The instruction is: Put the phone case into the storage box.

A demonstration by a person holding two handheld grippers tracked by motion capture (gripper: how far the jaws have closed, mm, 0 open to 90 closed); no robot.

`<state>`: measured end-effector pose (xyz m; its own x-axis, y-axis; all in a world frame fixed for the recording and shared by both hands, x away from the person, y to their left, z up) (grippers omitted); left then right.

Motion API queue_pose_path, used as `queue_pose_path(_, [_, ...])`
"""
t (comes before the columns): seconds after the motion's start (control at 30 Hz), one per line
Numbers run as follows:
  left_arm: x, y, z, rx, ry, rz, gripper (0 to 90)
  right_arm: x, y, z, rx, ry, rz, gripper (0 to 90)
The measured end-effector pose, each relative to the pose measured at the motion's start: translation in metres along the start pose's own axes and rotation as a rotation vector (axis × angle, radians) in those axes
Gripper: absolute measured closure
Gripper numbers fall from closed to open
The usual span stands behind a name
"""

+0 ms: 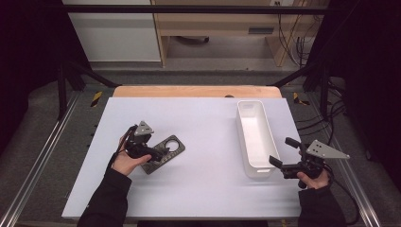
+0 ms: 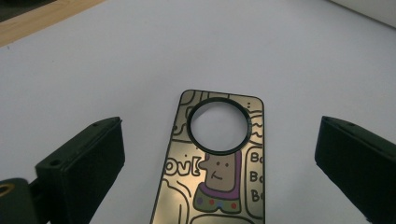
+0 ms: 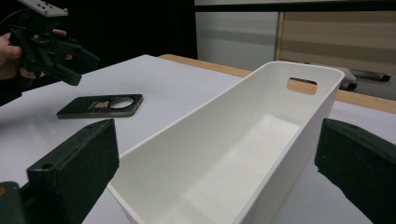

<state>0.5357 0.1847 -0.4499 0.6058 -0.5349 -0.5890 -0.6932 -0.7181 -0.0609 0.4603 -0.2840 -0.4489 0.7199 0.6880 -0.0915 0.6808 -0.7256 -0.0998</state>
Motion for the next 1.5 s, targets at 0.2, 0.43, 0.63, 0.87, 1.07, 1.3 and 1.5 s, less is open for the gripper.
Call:
queue_pose_path(0.2, [0.007, -0.003, 0.006, -0.014, -0.011, 0.015, 0.8, 0.001, -0.001, 0.001, -0.001, -0.003, -0.002, 0.5])
queue_pose_path(0.43, [0.015, -0.003, 0.011, -0.012, -0.048, 0.029, 0.3, 0.001, 0.000, 0.001, -0.001, -0.003, -0.003, 0.4])
queue_pose_path(0.63, [0.020, -0.004, 0.016, -0.010, -0.078, 0.036, 0.0, 0.001, -0.001, 0.001, -0.001, -0.004, -0.004, 0.5])
queue_pose_path(0.87, [0.028, -0.001, 0.020, -0.001, -0.112, 0.040, 0.0, 0.001, -0.001, 0.001, -0.001, -0.005, -0.004, 0.5])
queue_pose_path(1.07, [0.033, 0.000, 0.024, 0.007, -0.140, 0.039, 0.0, 0.001, -0.001, 0.001, -0.001, -0.005, -0.004, 0.5])
queue_pose_path(1.3, [0.038, -0.001, 0.031, -0.006, -0.162, 0.041, 0.0, 0.001, -0.001, 0.001, -0.002, -0.005, -0.004, 0.5])
queue_pose_path(1.5, [0.042, -0.001, 0.034, -0.001, -0.180, 0.042, 1.2, 0.001, -0.001, 0.001, -0.001, -0.008, -0.005, 0.5])
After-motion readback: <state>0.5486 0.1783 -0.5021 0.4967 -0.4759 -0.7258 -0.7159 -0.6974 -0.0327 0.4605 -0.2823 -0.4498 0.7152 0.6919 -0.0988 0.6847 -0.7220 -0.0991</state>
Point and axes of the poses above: each handheld gripper's, and its own axes: x roughly forward along the jaws, z roughly out of its underside, y roughly to its right, the point moved 4 cm from there along x, roughly forward along the jaws, and after that the axes turned 5 degrees about y, right-handed, at the moved point
